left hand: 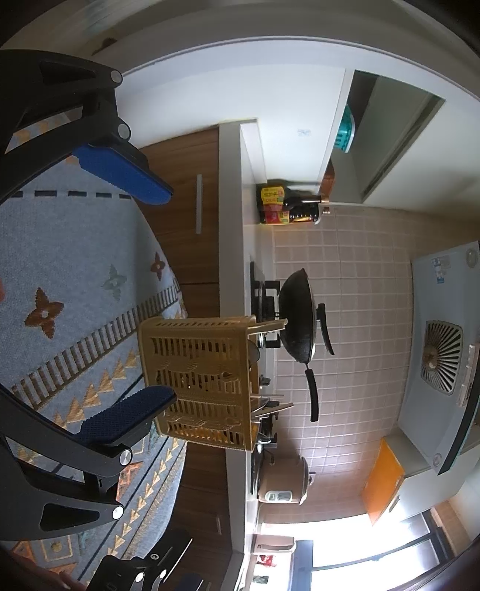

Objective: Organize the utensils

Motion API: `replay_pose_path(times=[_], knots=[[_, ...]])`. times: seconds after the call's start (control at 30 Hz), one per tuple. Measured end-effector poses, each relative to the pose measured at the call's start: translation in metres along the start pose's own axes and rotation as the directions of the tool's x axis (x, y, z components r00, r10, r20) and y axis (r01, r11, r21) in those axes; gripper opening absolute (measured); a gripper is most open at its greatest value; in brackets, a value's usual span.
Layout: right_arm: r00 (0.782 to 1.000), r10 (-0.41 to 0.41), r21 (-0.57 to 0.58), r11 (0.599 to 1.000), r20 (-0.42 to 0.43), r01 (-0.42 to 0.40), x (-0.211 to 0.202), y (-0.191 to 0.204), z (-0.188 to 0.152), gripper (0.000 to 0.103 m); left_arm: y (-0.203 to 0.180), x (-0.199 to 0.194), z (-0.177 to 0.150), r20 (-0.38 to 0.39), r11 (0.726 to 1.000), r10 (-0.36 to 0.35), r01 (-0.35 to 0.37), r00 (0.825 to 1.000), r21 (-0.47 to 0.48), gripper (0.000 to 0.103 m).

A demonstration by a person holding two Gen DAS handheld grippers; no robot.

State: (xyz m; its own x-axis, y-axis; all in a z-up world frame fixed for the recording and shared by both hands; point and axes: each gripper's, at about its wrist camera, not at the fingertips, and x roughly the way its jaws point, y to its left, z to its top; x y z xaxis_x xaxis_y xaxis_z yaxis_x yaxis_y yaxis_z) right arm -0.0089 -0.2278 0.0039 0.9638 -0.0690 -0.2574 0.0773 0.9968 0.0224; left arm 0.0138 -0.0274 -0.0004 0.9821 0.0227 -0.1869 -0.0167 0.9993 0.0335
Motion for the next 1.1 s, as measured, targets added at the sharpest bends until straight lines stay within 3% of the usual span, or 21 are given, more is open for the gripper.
replay_pose_path(times=[1.1], knots=[[1.000,-0.008,-0.009,1.000,-0.012,0.008,0.0011,0.0026,-0.0005,0.096,-0.0067,-0.0013,0.0018,-0.002,0.999,0.007,-0.007,1.000,0.035,0.095]])
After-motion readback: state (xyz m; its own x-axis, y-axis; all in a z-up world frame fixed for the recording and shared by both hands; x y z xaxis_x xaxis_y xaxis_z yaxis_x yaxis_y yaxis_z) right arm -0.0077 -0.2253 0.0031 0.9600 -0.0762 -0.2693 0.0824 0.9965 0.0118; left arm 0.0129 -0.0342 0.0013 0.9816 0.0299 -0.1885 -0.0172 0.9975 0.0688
